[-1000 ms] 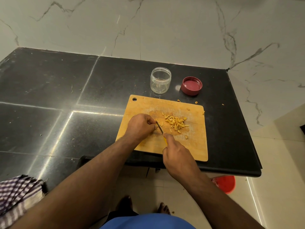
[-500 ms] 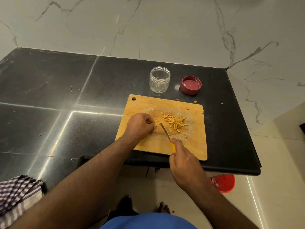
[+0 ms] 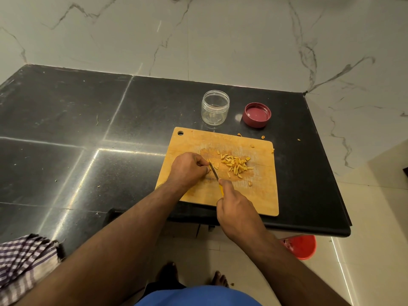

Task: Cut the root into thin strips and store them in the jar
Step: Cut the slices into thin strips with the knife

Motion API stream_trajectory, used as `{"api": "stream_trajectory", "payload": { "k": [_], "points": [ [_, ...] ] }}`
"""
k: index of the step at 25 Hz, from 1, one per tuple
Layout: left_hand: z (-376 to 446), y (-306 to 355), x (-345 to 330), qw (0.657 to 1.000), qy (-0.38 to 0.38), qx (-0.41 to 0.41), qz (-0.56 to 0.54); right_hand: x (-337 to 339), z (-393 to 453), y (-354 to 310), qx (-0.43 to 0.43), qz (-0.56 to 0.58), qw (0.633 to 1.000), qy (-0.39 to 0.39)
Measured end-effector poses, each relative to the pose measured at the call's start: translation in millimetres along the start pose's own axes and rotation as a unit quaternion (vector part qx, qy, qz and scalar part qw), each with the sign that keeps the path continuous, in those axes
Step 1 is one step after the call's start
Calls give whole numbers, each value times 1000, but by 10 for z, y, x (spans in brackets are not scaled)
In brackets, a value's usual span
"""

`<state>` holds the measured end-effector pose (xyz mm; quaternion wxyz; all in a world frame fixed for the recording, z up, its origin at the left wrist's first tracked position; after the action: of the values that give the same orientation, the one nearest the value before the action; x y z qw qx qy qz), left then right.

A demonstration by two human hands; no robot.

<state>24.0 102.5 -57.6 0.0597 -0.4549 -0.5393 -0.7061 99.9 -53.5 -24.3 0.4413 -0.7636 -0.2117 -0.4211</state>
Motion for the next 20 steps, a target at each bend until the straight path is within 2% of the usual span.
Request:
{"api": "stream_trajectory", "payload": {
  "k": [6, 10, 14, 20],
  "points": [
    [-6, 1, 6, 1000, -2, 4, -1, -1, -175, 98, -9, 11, 1000, -17],
    [-4, 5, 13, 1000, -6, 7, -5, 128, -307, 158, -1, 6, 1000, 17],
    [-14, 1, 12, 1000, -2, 6, -4, 125, -206, 108, -1, 32, 999, 16],
    [-23, 18, 17, 1000, -1, 5, -4, 40, -55, 33, 9, -3, 1000, 15]
  ]
}}
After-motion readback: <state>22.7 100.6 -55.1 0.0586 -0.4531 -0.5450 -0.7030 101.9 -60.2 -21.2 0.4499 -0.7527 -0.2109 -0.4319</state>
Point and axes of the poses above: each hand's wrist, its own z-axis towards the middle knuckle, its own x-axis out of the back of the hand, y = z × x, the point moved 9 cm from there along z, towards the middle knuckle, and after that the axes turned 13 degrees about -x, right-handed, at the moved point
